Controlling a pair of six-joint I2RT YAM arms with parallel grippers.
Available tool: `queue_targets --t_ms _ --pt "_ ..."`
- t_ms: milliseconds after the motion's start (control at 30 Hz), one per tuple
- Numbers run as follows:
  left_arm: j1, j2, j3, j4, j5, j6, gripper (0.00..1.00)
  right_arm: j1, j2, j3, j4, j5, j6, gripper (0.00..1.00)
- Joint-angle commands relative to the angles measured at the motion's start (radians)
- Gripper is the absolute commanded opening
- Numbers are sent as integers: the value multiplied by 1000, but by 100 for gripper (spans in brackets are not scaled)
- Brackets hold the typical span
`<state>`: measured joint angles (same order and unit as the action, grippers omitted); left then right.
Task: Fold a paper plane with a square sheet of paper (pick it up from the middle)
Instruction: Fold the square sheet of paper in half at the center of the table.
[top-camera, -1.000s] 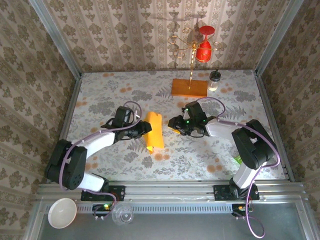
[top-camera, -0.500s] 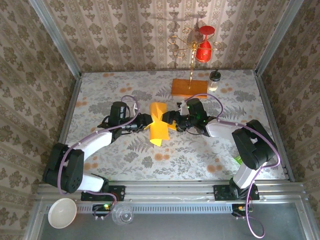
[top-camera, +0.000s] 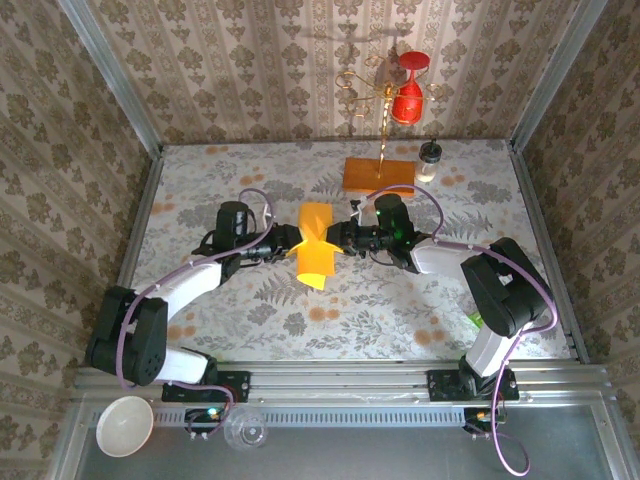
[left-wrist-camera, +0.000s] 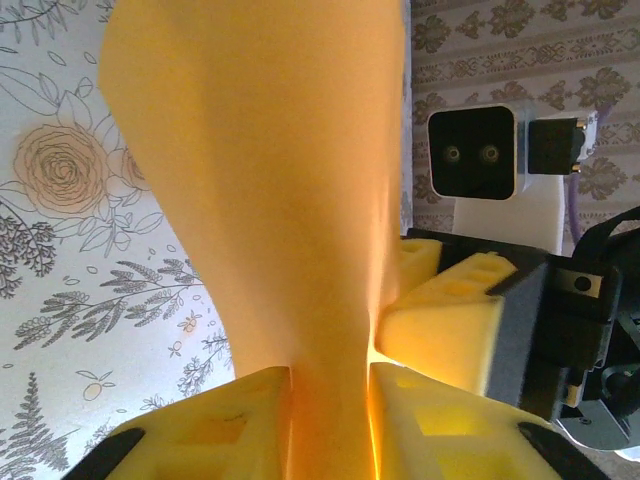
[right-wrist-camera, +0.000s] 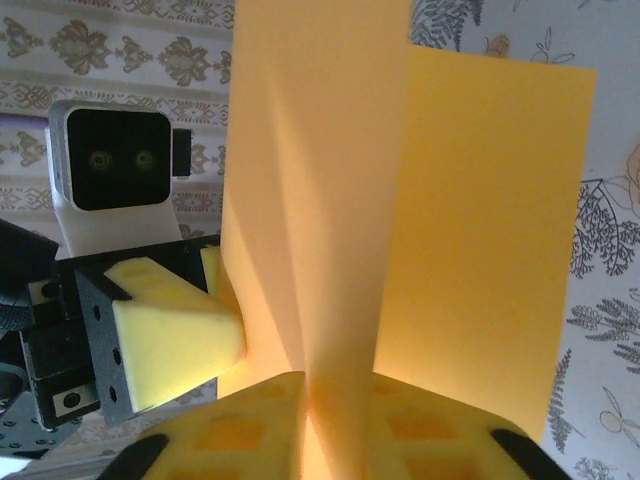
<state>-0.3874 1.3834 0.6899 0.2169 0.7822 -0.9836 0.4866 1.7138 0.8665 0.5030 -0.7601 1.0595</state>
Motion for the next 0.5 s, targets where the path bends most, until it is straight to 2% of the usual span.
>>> queue_targets --t_ms 0,167,233,367,467 --pt "14 -19 10 -17 19 17 31 -10 -40 4 -34 -2 -9 10" --pt "37 -45 23 -89 -2 46 39 -34 -112 18 -158 56 -57 0" --pt "59 -57 28 -133 -17 62 47 -49 -149 37 -244 75 -94 0" --pt "130 -98 19 -252 -105 111 70 -104 -233 111 -558 132 -229 0" --pt "192 -123 10 -320 -164 143 75 -160 -295 179 -791 190 -331 0"
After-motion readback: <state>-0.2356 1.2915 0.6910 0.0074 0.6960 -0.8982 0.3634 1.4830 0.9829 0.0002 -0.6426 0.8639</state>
